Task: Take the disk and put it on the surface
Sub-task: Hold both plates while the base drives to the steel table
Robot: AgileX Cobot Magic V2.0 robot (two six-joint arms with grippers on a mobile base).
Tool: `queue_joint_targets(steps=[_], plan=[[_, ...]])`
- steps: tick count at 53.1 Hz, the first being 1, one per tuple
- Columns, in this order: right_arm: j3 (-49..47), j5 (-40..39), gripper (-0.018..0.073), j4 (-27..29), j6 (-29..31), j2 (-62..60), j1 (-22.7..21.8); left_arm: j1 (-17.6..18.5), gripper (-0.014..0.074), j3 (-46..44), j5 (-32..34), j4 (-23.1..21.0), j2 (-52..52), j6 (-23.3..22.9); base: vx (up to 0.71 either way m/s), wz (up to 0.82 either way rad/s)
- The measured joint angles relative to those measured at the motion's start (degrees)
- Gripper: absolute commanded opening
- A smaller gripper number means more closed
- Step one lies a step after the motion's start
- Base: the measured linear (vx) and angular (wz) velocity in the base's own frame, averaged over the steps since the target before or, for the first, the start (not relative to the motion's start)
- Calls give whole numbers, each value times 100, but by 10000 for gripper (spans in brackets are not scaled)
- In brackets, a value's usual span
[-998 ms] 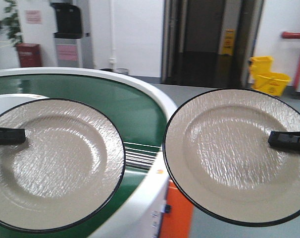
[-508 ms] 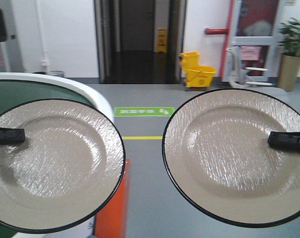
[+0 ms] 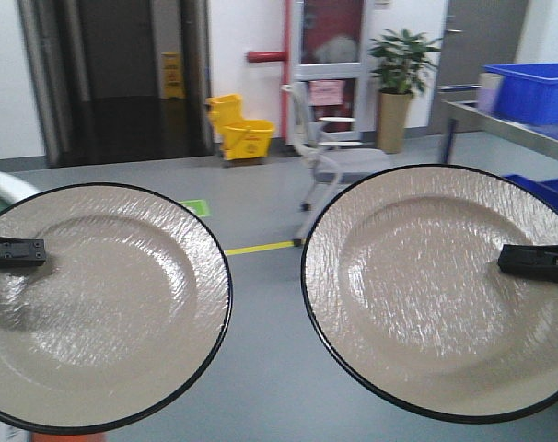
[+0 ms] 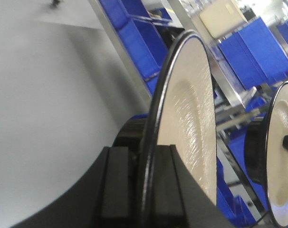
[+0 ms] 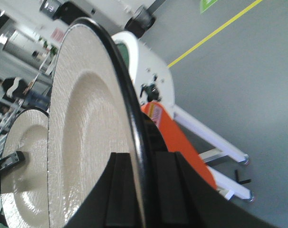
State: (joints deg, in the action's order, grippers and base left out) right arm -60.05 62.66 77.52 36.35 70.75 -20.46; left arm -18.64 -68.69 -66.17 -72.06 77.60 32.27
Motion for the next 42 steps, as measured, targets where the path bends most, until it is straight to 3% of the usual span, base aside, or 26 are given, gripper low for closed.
queue_joint_targets(steps=[23, 42], plan=[[0, -5, -9, 0, 0, 0, -18, 0, -8, 0, -9, -6, 0, 0, 15, -51], [0, -5, -9, -4, 0, 0, -18, 0, -8, 0, -13, -6, 0, 0, 23, -17]])
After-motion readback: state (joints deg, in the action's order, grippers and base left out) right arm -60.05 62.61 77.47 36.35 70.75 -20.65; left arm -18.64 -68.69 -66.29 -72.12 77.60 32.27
